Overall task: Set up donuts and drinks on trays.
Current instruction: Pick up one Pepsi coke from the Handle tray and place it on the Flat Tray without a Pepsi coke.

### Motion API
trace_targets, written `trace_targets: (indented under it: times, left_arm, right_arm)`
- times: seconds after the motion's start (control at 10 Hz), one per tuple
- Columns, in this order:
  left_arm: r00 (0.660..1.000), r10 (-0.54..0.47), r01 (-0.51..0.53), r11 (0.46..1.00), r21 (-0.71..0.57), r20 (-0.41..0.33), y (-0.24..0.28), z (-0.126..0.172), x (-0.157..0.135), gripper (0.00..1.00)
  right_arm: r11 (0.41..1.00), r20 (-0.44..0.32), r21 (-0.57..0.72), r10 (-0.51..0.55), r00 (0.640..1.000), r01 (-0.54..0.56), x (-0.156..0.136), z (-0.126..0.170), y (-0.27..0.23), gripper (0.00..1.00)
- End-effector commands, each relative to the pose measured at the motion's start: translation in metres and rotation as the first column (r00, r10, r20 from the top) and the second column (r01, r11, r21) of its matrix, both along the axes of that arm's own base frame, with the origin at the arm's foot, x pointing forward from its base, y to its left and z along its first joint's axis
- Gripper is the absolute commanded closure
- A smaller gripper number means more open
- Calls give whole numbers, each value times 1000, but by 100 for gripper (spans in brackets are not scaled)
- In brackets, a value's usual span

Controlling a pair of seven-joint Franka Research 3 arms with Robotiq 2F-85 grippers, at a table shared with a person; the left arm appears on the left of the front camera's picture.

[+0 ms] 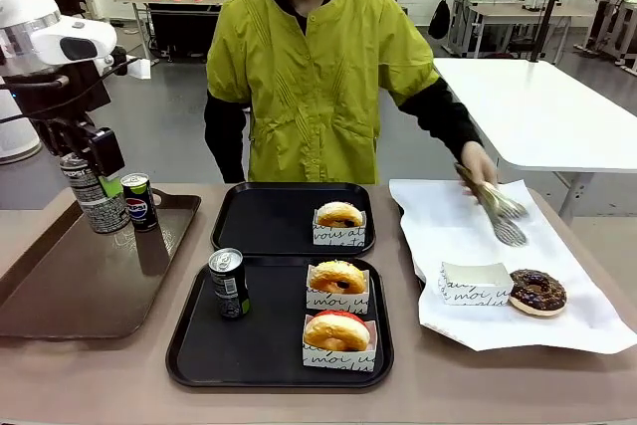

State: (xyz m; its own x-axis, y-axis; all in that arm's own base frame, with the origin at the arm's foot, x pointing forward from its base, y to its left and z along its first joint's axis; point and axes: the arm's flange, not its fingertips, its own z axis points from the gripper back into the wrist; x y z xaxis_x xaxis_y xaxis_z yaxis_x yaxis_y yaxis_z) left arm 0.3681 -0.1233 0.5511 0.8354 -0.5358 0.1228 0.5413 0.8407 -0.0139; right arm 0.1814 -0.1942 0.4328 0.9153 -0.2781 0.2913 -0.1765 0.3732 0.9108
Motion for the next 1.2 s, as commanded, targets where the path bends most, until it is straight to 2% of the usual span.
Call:
trace_targets:
  times: [0.0,0.4,0.7,1.1]
  left_arm:
    - [1000,-14,14,1000,5,-8,2,3,-5,41]
    - [1000,-3,3,1000,4,-11,0,-1,-1,41]
    - [996,-86,86,995,-49,1,-52,-49,50,41]
    - [992,-123,122,991,-61,-13,-107,-94,95,41]
  right_arm:
    - [1000,28,19,-4,1000,3,2,2,-1,0]
    - [1000,28,19,-4,1000,3,2,2,-1,0]
    - [1000,28,19,-4,1000,3,2,2,-1,0]
    - [1000,28,19,-4,1000,3,2,2,-1,0]
